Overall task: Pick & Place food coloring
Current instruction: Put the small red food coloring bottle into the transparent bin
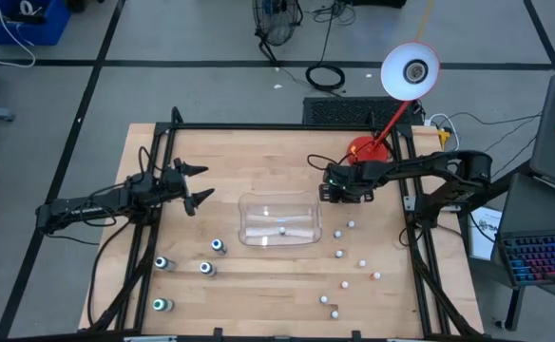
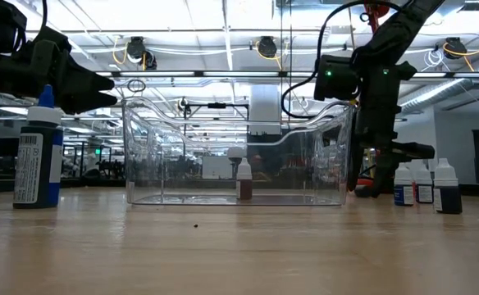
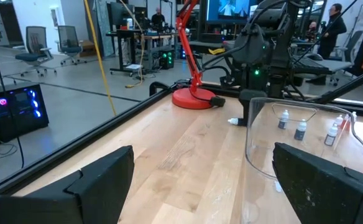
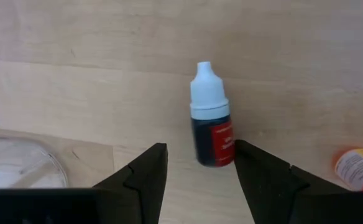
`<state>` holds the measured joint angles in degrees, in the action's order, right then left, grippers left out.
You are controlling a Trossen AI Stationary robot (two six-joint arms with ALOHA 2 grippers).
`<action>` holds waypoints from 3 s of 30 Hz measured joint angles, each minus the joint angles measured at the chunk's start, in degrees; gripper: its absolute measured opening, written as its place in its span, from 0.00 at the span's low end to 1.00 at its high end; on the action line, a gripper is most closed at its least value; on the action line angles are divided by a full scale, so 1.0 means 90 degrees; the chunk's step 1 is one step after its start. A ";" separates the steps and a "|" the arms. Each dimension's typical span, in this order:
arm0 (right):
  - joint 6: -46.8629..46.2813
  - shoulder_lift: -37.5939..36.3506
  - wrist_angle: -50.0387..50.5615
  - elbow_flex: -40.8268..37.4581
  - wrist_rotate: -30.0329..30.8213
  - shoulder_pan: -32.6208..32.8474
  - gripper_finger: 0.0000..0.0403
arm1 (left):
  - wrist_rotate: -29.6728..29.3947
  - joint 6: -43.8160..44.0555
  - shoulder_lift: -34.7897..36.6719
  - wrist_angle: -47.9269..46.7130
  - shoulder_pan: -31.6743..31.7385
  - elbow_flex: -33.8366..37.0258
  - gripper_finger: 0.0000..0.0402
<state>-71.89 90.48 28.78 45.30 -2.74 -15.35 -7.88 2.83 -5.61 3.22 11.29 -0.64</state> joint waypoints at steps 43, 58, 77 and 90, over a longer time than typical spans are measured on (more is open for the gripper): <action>0.1794 -0.0792 -0.0743 -0.0041 0.1210 0.0051 0.11 | -0.0002 0.0000 0.0000 -0.0002 0.0000 0.0002 0.94; 0.4839 -0.2492 -0.2931 -0.0032 0.2014 0.1478 0.11 | 0.0028 0.0000 0.0000 0.0020 0.0000 0.0002 0.94; 0.7209 -0.1592 -0.5086 -0.0025 0.2326 0.3315 0.11 | -0.0162 -0.0185 0.0001 0.1126 -0.0021 0.0004 0.94; 0.7453 -0.1178 -0.5589 -0.0022 0.2324 0.3429 0.11 | 0.0764 0.1888 -0.0102 0.1491 -0.0021 0.0002 0.94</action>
<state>-4.82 79.88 -21.51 45.10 18.17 15.51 -1.00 19.82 -6.52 16.64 11.09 -0.62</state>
